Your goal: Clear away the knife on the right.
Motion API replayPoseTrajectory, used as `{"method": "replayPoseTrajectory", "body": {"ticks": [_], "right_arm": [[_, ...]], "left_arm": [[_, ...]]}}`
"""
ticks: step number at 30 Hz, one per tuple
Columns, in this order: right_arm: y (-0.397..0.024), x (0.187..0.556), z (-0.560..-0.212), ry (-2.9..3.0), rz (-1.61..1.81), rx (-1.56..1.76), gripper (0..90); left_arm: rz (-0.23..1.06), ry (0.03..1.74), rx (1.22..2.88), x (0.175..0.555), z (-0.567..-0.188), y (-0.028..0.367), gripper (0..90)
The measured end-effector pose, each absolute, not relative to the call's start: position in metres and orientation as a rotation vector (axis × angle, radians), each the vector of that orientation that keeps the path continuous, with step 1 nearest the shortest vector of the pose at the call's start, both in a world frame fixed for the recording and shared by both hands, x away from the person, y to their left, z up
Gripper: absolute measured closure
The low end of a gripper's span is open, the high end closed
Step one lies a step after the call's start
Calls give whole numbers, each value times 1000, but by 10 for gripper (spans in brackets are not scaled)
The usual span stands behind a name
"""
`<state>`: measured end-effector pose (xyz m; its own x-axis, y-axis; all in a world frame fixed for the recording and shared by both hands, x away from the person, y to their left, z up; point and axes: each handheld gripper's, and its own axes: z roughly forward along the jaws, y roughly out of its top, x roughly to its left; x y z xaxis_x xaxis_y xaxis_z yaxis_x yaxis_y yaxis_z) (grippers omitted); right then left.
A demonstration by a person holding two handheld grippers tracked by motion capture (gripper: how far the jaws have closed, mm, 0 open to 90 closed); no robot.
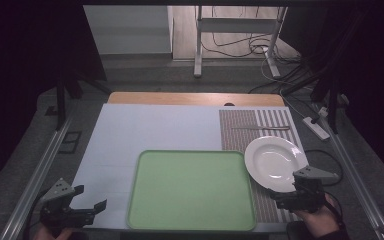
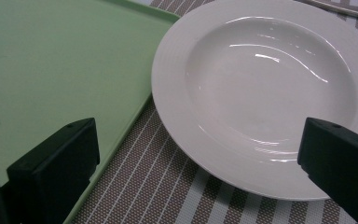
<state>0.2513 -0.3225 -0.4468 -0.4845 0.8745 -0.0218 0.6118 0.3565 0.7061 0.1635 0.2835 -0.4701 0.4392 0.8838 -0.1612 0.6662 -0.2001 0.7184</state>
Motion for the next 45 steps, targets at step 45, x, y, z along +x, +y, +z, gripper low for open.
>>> {"method": "replayPoseTrajectory", "body": {"ticks": [45], "right_arm": [[-309, 265, -448, 2313, 911, 1226, 0]], "left_arm": [[372, 1312, 1964, 165, -470, 282, 51]]}}
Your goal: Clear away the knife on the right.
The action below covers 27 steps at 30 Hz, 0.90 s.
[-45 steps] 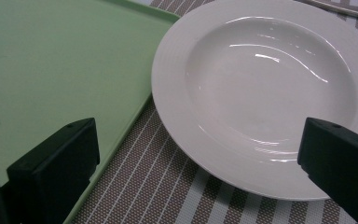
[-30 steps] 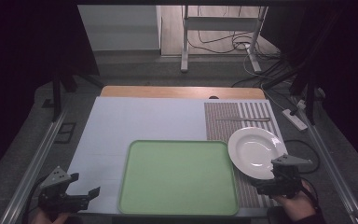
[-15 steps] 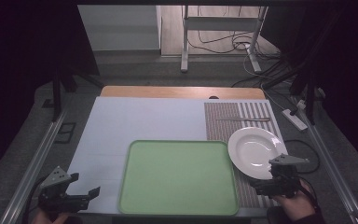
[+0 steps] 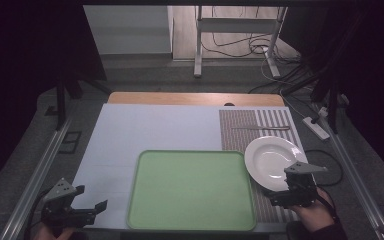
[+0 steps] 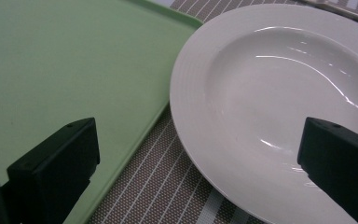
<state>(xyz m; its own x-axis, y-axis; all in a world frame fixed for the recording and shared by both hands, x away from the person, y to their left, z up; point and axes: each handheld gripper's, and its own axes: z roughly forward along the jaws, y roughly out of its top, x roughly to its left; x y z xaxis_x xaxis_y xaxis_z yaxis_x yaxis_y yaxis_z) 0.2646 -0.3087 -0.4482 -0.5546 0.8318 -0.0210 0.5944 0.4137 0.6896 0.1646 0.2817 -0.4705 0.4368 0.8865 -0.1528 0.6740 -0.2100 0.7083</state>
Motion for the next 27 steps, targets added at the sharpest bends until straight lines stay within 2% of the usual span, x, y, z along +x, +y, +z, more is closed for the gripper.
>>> {"method": "replayPoseTrajectory", "body": {"ticks": [12, 27], "right_arm": [[-305, 275, -447, 2306, 937, 1170, 0], [-300, 302, -454, 2331, 884, 1271, 0]], "left_arm": [[374, 1311, 1966, 165, -470, 282, 51], [374, 1313, 1965, 165, -470, 282, 51]]}}
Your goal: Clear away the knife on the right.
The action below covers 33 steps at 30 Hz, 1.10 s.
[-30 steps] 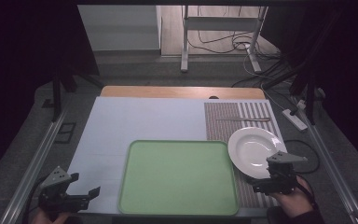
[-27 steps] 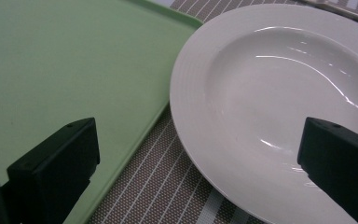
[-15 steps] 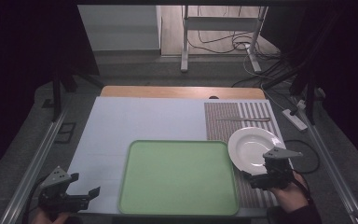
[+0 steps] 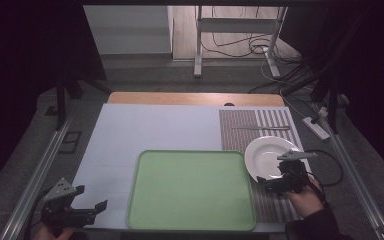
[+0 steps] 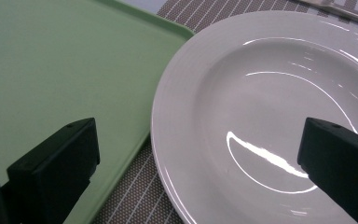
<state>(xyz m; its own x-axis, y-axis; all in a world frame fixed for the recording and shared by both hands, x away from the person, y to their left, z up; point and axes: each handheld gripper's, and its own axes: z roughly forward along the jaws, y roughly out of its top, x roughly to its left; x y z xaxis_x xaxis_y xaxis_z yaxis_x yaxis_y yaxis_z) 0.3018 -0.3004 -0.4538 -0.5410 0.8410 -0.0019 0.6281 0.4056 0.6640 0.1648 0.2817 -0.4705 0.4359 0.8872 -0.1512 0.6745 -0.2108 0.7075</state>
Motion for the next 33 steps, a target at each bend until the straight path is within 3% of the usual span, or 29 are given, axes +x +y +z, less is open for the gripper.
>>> {"method": "replayPoseTrajectory", "body": {"ticks": [33], "right_arm": [[-287, 367, -469, 2364, 795, 1361, 0]], "left_arm": [[371, 1314, 1968, 165, -471, 282, 51]]}}
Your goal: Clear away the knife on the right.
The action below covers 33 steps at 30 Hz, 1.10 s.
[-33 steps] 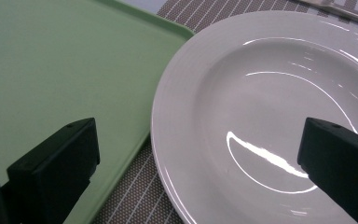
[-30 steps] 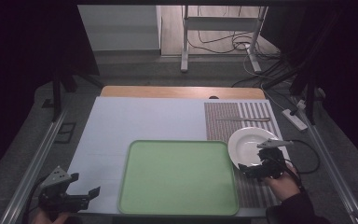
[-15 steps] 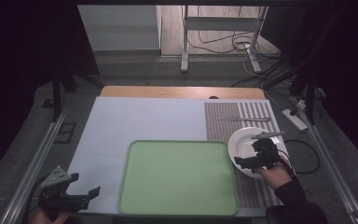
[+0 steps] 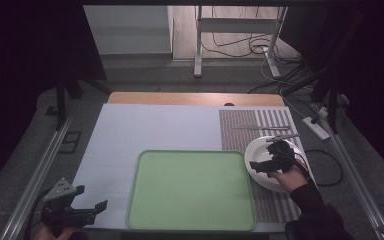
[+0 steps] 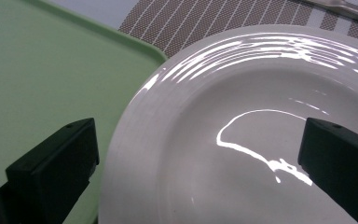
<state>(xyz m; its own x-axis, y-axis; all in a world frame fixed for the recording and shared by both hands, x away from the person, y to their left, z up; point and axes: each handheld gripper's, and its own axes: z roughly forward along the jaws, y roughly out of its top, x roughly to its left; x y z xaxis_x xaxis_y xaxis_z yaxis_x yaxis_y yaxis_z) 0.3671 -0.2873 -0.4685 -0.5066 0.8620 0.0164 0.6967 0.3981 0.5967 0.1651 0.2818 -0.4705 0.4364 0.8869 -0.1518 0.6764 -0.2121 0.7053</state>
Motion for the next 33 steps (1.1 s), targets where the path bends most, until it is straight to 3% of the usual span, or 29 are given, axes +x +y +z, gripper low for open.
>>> {"method": "replayPoseTrajectory", "body": {"ticks": [33], "right_arm": [[-304, 433, -474, 2265, 722, 1462, 0]], "left_arm": [[368, 1316, 1964, 165, -471, 282, 51]]}}
